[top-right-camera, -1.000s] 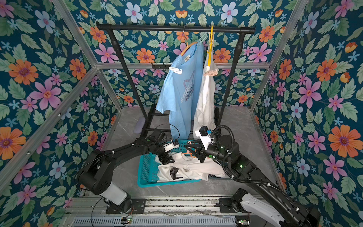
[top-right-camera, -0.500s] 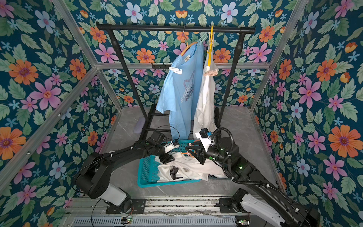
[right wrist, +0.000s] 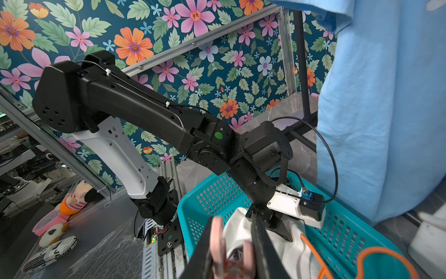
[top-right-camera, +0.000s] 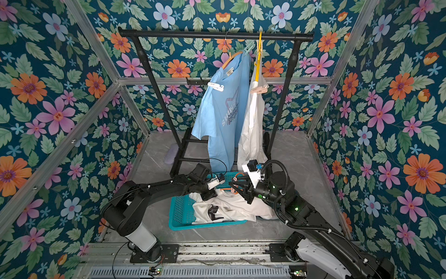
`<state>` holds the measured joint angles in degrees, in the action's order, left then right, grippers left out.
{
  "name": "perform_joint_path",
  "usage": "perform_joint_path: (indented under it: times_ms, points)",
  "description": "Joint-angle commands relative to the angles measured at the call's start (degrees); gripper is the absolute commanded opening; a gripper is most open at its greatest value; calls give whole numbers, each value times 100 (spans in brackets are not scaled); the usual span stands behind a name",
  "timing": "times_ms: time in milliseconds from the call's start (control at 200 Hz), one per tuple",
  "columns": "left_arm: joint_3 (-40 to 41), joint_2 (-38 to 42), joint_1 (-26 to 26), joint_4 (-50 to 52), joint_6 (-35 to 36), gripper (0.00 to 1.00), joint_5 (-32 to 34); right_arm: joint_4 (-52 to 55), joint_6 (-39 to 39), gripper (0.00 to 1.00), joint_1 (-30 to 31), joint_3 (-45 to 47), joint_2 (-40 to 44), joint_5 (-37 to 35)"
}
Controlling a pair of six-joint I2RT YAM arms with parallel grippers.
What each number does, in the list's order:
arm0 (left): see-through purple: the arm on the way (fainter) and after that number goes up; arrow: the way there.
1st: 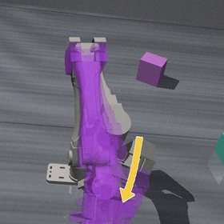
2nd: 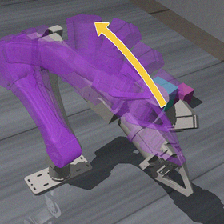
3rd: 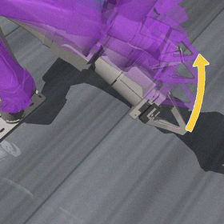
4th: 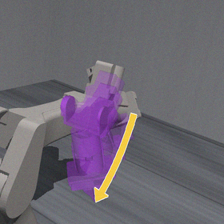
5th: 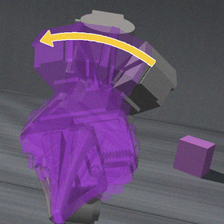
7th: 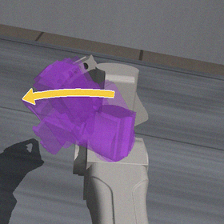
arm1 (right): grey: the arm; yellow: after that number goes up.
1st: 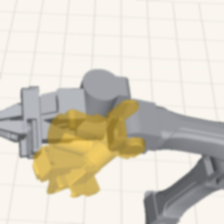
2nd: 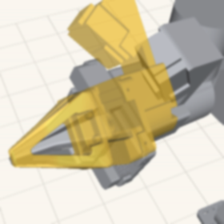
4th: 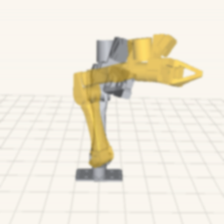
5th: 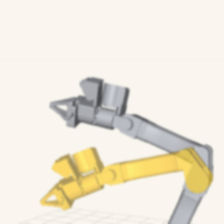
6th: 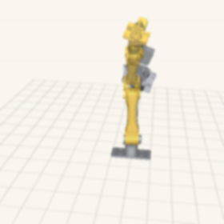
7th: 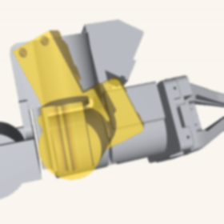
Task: Use clothespins to secure the t-shirt on both sides of the hanger
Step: Pick up the hanger from the basket.
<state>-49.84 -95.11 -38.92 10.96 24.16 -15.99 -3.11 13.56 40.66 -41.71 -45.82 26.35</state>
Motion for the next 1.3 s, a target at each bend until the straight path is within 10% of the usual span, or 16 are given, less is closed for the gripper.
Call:
perform_joint_path:
  times_ms: [0,255,620,946,1146,1296]
  points:
    - [95,92,-4,23,-75,30,258,-181,30,0,3,10,29,-60]
    - [186,758,-25,-191,-51,0,532,-244,59,0,1,23,86,-110]
    - [84,2147,-184,-62,423,0,1363,205,336,0,1,-693,-139,-814]
    - [99,2215,-1223,-554,997,0,4019,315,507,0,-1,-749,244,-1807]
    - [63,1844,-1570,-1166,1595,0,3853,1085,451,0,3,-874,1070,-3361]
    - [-77,1788,-1588,-1328,1741,0,2497,1495,520,0,3,-946,1240,-3880]
